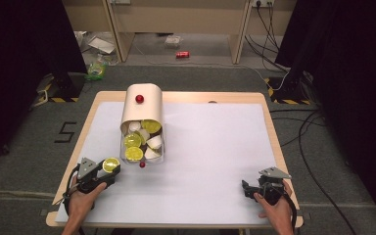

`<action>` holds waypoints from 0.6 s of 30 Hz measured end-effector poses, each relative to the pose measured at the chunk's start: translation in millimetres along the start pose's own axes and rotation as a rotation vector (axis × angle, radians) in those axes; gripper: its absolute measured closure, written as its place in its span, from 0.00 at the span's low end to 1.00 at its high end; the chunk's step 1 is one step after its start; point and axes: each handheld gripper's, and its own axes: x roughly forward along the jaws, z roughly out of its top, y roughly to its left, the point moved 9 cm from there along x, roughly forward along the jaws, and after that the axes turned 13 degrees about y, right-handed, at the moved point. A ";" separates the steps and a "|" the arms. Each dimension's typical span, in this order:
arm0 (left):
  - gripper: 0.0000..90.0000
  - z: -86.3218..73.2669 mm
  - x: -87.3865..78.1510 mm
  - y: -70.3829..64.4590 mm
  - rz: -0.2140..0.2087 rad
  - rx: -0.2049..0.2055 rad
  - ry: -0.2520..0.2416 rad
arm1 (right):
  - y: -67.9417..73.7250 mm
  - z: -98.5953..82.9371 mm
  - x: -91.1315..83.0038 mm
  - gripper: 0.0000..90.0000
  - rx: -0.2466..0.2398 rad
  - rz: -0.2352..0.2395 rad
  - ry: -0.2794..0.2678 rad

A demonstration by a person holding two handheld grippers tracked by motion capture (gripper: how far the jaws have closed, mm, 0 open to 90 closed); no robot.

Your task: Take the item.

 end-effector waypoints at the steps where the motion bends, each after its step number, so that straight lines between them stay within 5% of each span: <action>1: 0.44 -0.2 0.3 -0.1 -0.005 -0.003 0.003 | 0.0 0.0 0.0 0.14 0.000 0.000 0.000; 18: 0.44 -2.9 6.2 -0.7 -0.018 -0.001 0.065 | 0.0 0.0 0.0 0.14 0.000 0.001 0.000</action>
